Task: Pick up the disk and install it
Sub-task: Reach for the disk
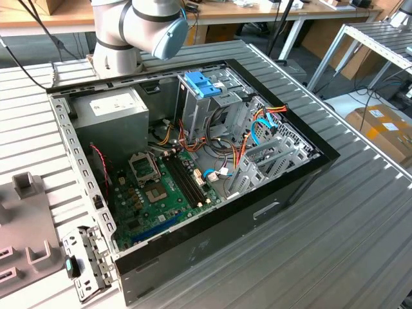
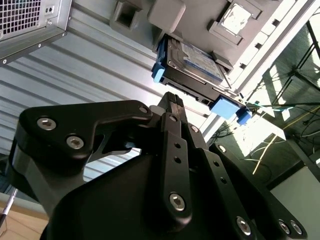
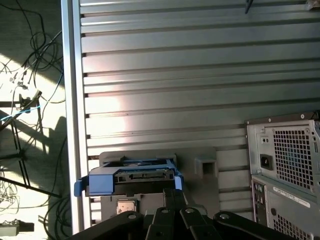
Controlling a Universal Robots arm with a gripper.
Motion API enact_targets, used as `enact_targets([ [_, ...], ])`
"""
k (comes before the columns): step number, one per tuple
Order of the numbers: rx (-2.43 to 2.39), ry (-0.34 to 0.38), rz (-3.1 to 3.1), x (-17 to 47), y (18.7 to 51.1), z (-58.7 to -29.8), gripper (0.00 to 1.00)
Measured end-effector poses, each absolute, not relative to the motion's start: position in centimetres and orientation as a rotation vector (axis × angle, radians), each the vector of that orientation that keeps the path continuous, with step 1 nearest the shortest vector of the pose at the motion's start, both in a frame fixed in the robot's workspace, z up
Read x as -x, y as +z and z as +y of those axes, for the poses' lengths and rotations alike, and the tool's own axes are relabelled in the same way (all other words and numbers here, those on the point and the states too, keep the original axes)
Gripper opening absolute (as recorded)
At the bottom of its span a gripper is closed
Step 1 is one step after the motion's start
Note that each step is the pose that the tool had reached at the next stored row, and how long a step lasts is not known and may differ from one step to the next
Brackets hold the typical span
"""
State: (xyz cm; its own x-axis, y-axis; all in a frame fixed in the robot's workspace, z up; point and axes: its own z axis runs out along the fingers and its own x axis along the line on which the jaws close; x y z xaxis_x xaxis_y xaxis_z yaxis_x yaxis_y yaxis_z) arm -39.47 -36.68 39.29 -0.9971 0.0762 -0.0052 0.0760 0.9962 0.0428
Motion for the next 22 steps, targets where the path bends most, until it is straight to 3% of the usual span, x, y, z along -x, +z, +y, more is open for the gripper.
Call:
enact_targets([
  [22, -0.119, 0.056, 3.132, 44.8, 38.8, -36.5, 0.11],
])
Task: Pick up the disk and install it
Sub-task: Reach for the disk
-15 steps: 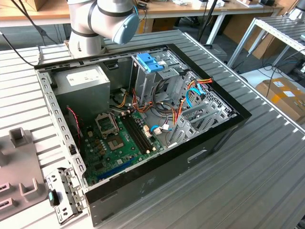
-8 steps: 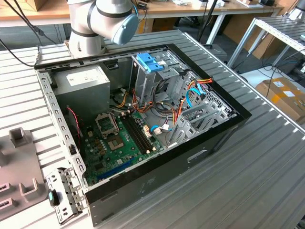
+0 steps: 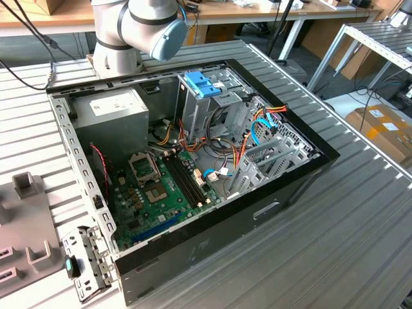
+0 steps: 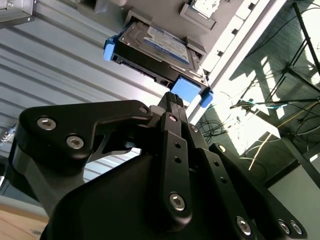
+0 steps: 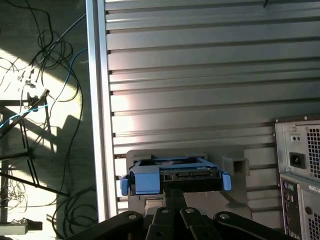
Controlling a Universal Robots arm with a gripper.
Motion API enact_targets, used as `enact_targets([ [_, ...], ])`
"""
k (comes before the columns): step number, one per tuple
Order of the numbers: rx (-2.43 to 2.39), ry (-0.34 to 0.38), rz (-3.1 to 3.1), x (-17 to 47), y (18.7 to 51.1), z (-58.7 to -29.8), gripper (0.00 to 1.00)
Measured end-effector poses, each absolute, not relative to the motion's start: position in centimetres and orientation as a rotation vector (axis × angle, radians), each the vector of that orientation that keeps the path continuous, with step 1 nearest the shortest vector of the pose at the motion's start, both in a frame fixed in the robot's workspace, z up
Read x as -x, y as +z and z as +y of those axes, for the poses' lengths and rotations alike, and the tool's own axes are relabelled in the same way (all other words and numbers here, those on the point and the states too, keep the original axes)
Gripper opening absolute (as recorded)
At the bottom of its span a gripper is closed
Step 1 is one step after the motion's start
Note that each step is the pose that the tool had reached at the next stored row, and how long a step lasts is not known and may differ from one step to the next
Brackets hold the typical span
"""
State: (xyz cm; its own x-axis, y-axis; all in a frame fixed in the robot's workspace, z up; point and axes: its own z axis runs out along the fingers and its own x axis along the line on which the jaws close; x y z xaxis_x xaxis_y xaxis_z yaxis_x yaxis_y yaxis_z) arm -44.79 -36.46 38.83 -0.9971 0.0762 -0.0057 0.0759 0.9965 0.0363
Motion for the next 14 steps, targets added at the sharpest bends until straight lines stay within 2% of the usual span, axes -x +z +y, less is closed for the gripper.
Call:
enact_targets([
  [14, -0.120, 0.055, 3.132, 45.40, 38.18, -36.42, 0.11],
])
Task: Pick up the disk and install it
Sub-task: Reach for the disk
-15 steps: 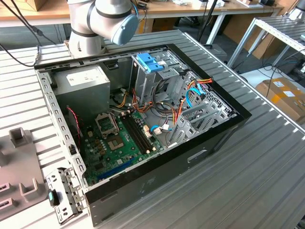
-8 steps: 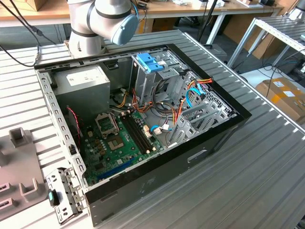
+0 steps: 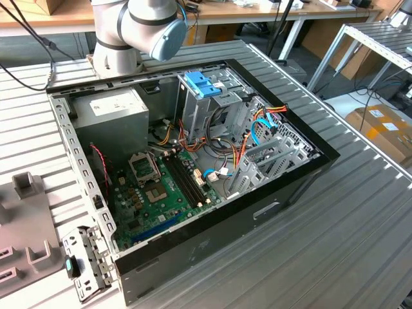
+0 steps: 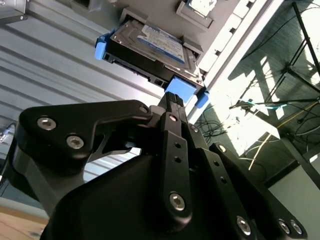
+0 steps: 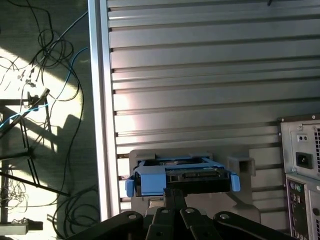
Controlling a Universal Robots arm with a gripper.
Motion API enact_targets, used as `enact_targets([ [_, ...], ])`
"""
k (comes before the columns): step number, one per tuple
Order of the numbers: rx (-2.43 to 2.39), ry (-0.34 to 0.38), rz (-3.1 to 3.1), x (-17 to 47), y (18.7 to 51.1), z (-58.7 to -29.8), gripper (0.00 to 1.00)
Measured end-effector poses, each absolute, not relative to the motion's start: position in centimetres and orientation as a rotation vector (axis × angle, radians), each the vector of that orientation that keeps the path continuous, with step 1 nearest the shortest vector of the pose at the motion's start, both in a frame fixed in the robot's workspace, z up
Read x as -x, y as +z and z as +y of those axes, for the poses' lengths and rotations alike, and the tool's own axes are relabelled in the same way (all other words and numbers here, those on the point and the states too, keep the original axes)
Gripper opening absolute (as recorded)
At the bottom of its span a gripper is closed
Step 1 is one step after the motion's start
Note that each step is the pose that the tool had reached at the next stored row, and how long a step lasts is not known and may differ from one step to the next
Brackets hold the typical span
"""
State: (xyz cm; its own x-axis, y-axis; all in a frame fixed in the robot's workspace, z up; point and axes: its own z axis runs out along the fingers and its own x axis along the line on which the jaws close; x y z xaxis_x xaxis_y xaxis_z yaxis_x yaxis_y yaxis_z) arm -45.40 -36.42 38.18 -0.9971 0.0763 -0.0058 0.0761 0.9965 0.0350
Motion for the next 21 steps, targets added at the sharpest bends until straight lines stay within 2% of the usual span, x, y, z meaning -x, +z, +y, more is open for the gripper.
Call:
enact_targets([
  [21, -0.119, 0.052, 3.132, 46.4, 36.0, -36.4, 0.11],
])
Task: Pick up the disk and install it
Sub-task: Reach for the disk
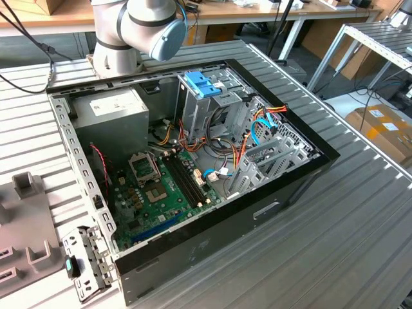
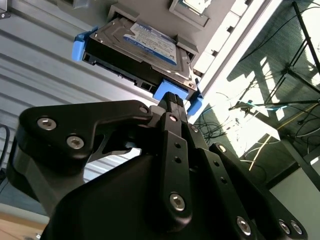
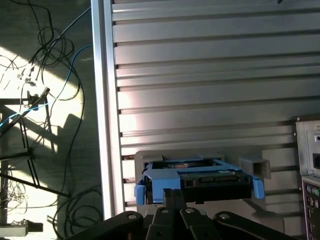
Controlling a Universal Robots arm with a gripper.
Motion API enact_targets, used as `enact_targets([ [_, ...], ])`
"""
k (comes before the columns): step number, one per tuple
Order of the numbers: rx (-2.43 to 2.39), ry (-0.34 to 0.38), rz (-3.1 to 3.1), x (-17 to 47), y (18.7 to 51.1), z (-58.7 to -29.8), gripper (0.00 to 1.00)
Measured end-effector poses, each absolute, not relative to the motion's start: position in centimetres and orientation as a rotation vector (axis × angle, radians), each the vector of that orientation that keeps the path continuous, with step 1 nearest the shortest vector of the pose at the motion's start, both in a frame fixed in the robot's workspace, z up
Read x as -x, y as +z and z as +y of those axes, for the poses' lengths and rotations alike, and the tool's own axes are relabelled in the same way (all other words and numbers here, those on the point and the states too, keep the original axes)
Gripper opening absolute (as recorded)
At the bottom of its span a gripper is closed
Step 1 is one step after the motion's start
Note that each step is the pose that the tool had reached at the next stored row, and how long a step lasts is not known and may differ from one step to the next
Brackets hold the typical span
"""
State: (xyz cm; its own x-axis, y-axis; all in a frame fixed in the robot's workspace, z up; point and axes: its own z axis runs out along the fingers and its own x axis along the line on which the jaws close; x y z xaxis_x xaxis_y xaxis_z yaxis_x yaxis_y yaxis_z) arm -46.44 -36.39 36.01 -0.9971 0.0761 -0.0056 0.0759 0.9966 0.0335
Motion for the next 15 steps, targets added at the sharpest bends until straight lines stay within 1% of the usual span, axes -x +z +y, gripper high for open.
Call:
enact_targets([
  [8, -0.119, 0.050, 3.132, 46.45, 35.55, -36.39, 0.11],
  [15, -0.120, 0.026, 3.137, 46.45, 35.50, -36.40, 0.11],
])
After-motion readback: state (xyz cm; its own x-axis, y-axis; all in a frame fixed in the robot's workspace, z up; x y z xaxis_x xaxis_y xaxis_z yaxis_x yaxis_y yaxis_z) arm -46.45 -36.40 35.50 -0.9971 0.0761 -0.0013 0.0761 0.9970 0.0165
